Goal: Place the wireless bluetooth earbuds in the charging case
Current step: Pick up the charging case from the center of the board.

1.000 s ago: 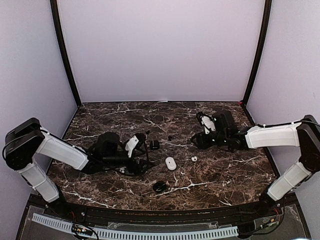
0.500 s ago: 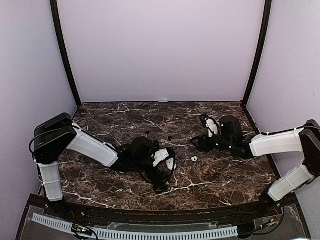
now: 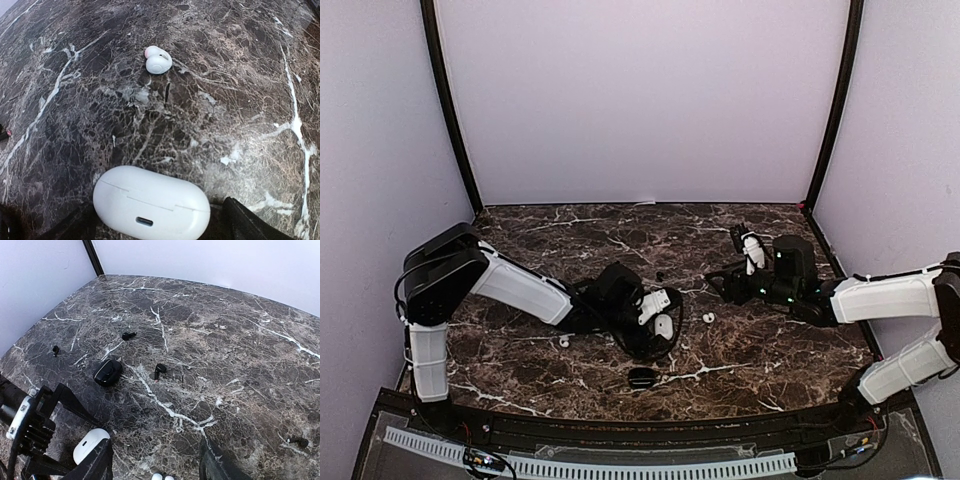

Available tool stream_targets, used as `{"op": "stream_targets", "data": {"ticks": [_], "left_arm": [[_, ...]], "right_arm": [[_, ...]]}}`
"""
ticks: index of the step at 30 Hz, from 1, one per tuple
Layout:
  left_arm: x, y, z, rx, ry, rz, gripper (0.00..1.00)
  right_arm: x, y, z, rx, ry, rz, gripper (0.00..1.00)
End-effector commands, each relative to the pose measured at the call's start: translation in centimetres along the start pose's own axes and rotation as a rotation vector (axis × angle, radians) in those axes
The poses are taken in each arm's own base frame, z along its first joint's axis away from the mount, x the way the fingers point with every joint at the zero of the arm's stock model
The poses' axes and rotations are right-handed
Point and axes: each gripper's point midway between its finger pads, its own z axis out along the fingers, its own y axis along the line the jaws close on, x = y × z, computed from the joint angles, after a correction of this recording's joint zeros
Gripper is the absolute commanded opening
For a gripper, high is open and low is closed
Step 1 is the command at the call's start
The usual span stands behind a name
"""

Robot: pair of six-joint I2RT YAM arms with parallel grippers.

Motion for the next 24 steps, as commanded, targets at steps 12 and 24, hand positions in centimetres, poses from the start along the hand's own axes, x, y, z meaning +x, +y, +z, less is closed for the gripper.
{"op": "stream_targets", "data": {"ticks": [12,24], "left_arm": [[3.4,-1.5,-1.0,0.293,0.102,0.003,0.98],[4.9,-0.8,-0.2,0.37,0.171,0.03,0.98]], "right_arm": [[-0.8,1.0,0.0,-0.063,-0.035,-0.022,0.58],[-0.9,1.2,-0.2,-0.072,-0.042,-0.029,0.58]]}}
